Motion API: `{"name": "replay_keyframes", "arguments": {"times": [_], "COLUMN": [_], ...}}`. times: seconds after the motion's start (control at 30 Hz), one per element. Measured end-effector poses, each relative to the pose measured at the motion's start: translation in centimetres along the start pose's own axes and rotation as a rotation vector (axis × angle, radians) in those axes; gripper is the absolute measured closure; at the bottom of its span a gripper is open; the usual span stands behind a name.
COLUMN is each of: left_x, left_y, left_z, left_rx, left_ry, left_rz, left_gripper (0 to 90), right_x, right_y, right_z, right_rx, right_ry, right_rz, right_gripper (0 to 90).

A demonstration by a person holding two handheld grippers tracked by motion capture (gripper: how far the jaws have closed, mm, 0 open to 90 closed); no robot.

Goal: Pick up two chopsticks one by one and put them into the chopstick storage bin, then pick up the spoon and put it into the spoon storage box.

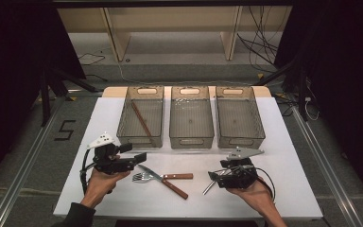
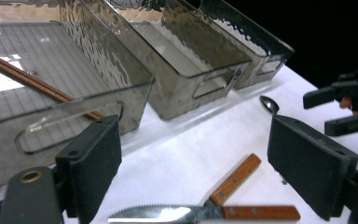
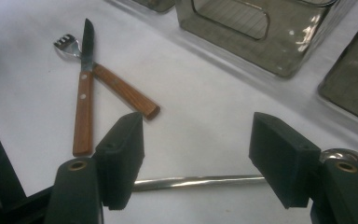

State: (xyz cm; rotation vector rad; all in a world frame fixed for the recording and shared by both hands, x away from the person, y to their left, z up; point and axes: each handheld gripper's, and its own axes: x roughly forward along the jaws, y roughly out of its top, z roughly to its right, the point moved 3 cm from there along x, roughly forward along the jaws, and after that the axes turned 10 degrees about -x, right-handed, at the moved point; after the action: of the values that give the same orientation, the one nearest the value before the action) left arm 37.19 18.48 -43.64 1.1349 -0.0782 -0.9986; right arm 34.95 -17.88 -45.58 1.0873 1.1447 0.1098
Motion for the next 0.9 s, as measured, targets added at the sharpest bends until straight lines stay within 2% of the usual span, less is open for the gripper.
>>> {"name": "replay_keyframes", "arguments": {"times": [0.3,0.5,0.6,0.77,0.9], "left_x": [-1.0,-1.4,-1.6,-2.0,-2.0], "left_y": [-1.7,-2.5,-2.7,-2.9,-3.1], "left_z": [0.4,0.9,1.0,1.1,1.1], "left_rx": [0.046,0.079,0.085,0.105,0.111], "left_ry": [0.011,0.019,0.014,0.011,0.015], "left_rz": [0.004,0.007,0.014,0.032,0.028], "left_gripper": [17.3,17.2,17.0,17.0,17.0], "right_x": [0.5,1.2,1.4,1.6,1.8], "right_y": [0.2,0.2,0.2,-0.1,-0.4], "right_z": [0.4,1.7,2.1,2.9,3.8], "right_rx": [-0.03,-0.01,-0.002,0.008,0.015], "right_ry": [0.007,-0.012,-0.016,-0.036,-0.066], "right_rz": [-0.02,-0.043,-0.048,-0.058,-0.07], "right_gripper": [37.6,51.6,53.6,62.2,75.0]}}
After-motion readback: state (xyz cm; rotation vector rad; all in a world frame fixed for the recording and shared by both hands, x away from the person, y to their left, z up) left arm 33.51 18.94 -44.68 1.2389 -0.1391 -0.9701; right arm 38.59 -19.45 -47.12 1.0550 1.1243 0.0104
